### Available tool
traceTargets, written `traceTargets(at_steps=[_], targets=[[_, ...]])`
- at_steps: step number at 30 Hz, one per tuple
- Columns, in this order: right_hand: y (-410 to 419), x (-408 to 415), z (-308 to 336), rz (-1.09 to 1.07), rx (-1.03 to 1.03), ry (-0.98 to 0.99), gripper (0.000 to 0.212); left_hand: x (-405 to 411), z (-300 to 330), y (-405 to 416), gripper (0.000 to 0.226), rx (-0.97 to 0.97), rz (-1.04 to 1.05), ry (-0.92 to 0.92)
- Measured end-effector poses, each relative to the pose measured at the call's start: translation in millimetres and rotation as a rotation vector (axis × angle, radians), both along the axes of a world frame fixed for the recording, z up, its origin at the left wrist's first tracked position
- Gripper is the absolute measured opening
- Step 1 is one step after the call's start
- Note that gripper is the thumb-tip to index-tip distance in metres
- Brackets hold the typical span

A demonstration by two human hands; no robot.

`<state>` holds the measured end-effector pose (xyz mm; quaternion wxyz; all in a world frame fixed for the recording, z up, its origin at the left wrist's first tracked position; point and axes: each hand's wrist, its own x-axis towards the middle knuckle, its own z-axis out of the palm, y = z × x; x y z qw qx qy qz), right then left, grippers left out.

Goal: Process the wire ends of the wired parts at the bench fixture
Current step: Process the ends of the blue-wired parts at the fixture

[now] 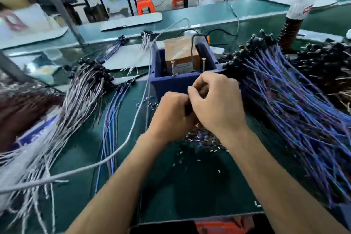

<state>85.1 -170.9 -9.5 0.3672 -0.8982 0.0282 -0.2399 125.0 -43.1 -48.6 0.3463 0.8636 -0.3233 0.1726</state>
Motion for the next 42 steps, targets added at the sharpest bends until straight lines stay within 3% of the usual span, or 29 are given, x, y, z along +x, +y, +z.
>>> traceTargets(at_steps=[6,9,11,13,20,29,31,33,36,38,42], targets=[[94.9,35.7,-18.3,0.204,0.078,0.135,0.02,3.0,12.3,108.0,0.038,0.322,0.227,-0.014],[130.0,62.7,-26.2,0.202,0.203,0.209,0.019,18.6,20.8,130.5,0.025,0.435,0.485,0.011],[149.9,77.5,-35.6,0.245,0.323,0.363,0.014,36.2,21.6,135.4,0.014,0.51,0.644,0.07],[163.4,87.6,-49.9,0.303,0.387,0.49,0.014,53.6,17.9,134.8,0.018,0.609,0.734,0.147],[163.4,107.4,-64.5,0.341,0.353,0.578,0.028,92.0,7.0,129.5,0.035,0.673,0.857,0.297],[157.6,104.0,-59.1,0.379,0.44,0.593,0.023,96.2,7.7,126.0,0.029,0.679,0.734,0.362],[156.2,102.6,-59.3,0.398,0.438,0.564,0.025,93.5,10.9,125.4,0.024,0.564,0.755,0.378],[155.2,99.3,-59.5,0.417,0.394,0.52,0.032,91.2,17.6,123.2,0.025,0.304,0.808,0.402],[151.1,87.7,-53.2,0.511,0.53,0.525,0.041,83.1,32.6,112.7,0.009,-0.348,0.735,0.46],[143.6,78.4,-43.7,0.628,0.667,0.556,0.044,75.7,46.7,104.7,0.011,-0.803,0.613,0.496],[115.0,62.5,-25.0,0.882,0.9,0.579,0.043,61.5,82.5,92.0,0.011,-1.254,0.385,0.374]])
